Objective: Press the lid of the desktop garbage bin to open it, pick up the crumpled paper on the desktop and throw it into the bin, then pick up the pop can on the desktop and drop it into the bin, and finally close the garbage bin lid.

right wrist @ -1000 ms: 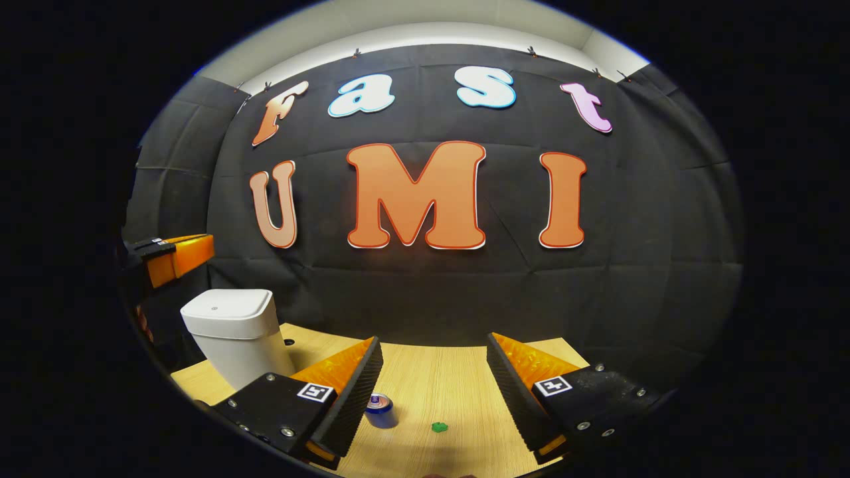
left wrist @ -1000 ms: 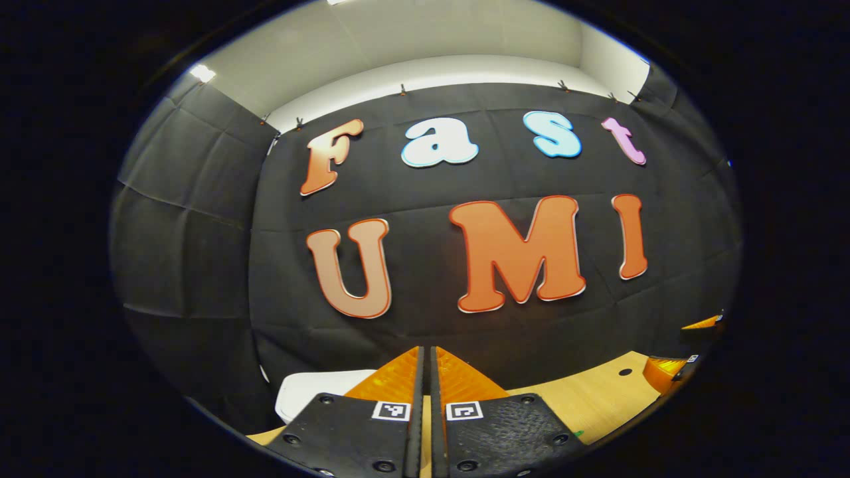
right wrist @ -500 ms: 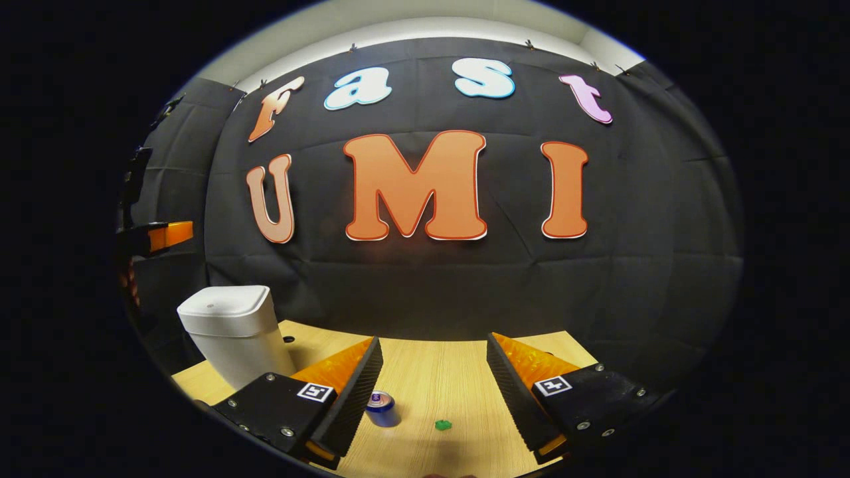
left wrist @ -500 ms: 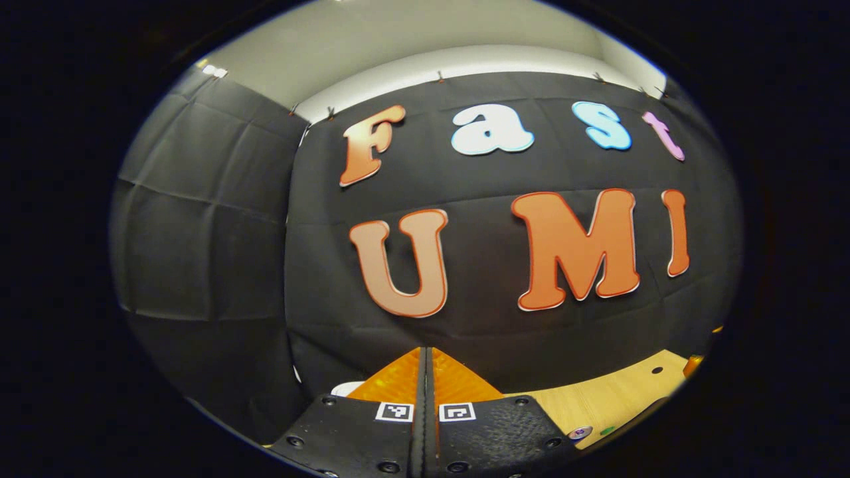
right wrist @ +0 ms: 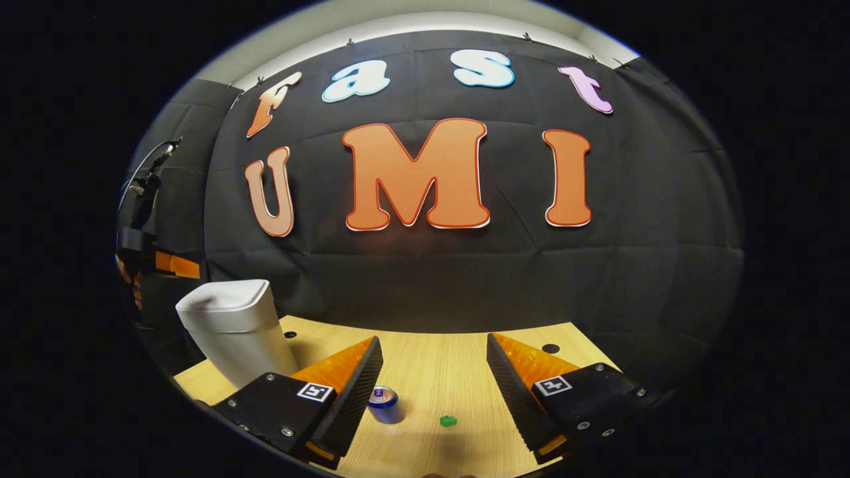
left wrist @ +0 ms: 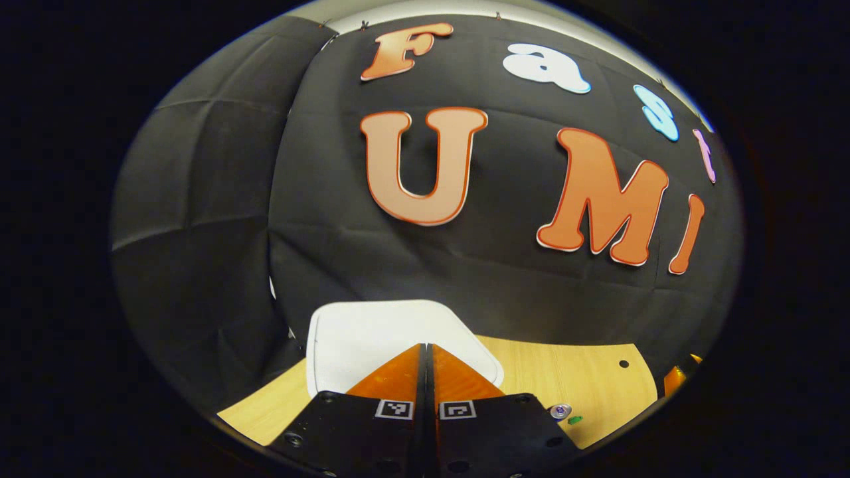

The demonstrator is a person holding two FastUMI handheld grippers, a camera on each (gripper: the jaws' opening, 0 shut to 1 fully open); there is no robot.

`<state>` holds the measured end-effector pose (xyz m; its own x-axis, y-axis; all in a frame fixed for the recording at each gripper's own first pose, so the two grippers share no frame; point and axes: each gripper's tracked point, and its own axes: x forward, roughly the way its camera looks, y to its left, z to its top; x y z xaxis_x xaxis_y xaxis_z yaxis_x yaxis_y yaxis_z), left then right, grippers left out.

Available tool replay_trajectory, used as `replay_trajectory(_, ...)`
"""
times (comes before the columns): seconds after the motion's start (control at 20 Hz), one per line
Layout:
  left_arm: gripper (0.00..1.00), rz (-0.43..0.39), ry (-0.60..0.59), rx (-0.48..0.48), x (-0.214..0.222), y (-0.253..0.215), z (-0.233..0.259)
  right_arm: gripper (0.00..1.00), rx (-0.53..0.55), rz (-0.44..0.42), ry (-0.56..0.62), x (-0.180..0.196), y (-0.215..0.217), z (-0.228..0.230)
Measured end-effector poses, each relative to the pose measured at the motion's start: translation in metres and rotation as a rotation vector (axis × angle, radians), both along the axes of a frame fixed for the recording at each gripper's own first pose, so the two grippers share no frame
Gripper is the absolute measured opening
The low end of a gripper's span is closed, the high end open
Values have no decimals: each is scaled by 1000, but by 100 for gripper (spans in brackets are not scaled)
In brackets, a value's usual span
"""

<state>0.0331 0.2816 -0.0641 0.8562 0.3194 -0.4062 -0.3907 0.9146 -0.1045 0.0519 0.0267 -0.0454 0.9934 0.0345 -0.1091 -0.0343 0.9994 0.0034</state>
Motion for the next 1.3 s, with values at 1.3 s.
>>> replay_trajectory(1.3,0,4,-88,158,5,0,77,94,6,1,67,3,-18,-38)
